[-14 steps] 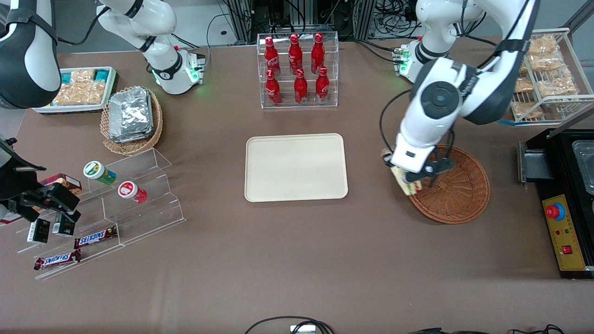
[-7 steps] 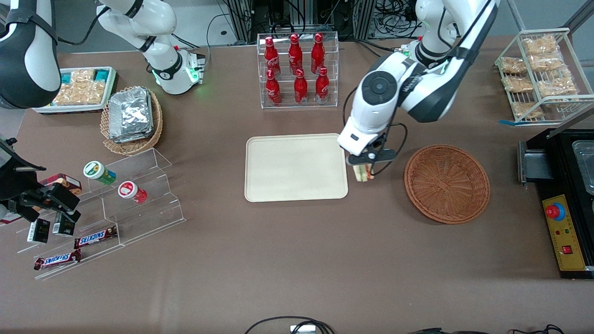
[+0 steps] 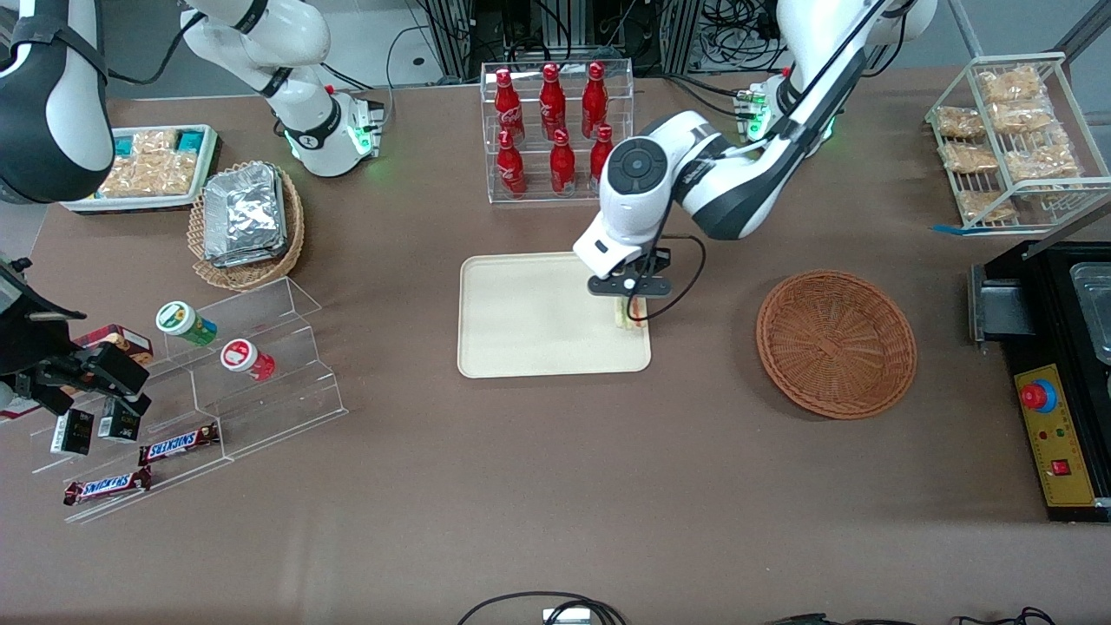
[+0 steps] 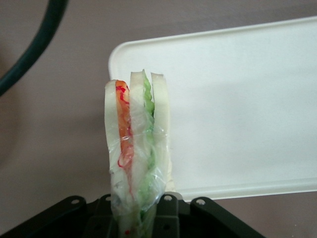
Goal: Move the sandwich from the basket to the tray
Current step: 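Carry the held sandwich over the cream tray with the left gripper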
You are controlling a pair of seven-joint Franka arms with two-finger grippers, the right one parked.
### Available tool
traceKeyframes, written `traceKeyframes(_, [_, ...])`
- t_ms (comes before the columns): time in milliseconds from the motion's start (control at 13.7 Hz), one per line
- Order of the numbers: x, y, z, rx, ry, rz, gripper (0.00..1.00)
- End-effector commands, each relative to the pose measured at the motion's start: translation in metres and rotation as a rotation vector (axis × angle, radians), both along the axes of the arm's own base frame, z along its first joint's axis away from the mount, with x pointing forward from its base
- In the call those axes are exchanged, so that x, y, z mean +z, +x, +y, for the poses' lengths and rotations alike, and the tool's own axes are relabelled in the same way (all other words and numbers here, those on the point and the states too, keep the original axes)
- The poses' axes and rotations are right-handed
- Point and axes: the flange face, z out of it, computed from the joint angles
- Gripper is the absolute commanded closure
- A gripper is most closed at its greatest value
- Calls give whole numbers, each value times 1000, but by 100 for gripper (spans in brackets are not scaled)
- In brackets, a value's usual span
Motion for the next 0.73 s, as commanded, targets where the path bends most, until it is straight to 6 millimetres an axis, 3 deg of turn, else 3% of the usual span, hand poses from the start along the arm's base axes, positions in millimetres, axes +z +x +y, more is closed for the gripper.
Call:
traceKeyframes(0, [-23,2,-15,-23,16,-18,96])
traceKeyframes(219, [-49,-7,-29,-56,27,0,96])
traceKeyframes(657, [-97,-10,-33,-52,75,-7,94])
